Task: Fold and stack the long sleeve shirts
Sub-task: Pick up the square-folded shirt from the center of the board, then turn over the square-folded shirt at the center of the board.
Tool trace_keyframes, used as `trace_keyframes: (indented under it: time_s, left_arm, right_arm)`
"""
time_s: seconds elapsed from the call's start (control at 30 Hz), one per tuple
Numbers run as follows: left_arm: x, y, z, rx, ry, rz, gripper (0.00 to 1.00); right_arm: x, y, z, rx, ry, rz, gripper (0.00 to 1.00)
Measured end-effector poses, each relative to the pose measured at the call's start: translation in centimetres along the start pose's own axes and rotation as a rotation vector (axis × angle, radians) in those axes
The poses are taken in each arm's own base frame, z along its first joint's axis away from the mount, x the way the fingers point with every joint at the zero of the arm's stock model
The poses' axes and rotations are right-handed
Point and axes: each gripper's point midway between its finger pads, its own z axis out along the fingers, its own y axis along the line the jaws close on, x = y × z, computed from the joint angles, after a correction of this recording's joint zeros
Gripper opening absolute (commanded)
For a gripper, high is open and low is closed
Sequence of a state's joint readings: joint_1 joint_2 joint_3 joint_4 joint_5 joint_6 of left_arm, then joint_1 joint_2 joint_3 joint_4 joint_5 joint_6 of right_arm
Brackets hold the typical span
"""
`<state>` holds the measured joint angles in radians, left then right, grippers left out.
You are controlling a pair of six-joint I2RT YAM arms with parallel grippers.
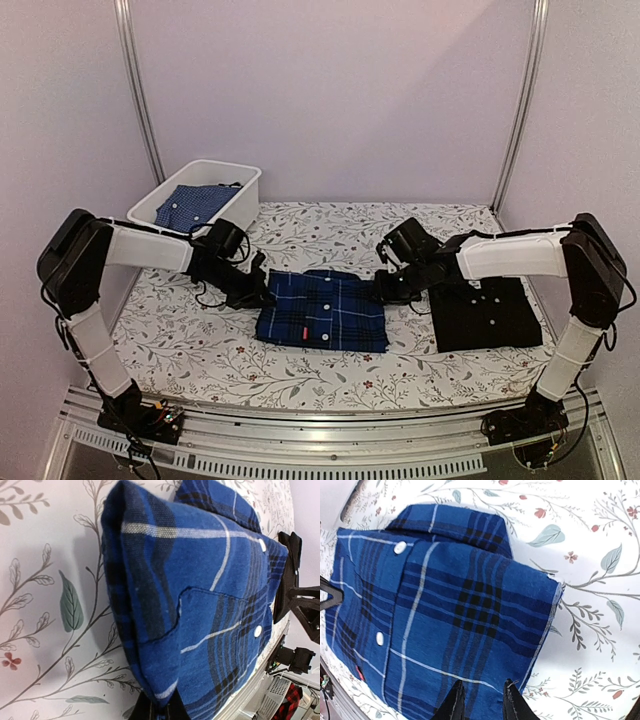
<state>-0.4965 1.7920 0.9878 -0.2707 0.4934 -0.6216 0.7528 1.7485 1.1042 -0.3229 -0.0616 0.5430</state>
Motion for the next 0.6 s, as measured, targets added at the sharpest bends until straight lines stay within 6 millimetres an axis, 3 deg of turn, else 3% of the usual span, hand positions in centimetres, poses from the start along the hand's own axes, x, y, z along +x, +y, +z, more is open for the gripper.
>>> trace_keyframes:
  time_s: [0.13,0.3,0.6]
  left_arm:
    - [-0.5,-0.3,-1.3,0.009,-0.011,0.012,0.00]
    - [-0.9,-1.0,-2.5,0.028,-0.022,0.038,0.00]
    - [-1.6,-0.7,-4.7,0.042,-0.048,0.041,0.00]
  right_arm:
    - [1.4,-0.7,1.5,0.027,0.048,0.000,0.18]
    - [3.0,-1.9,3.8,0.066,0.108,0.006,0.17]
    - [2.5,-1.4,4.6,0.062,0.104,0.009,0.21]
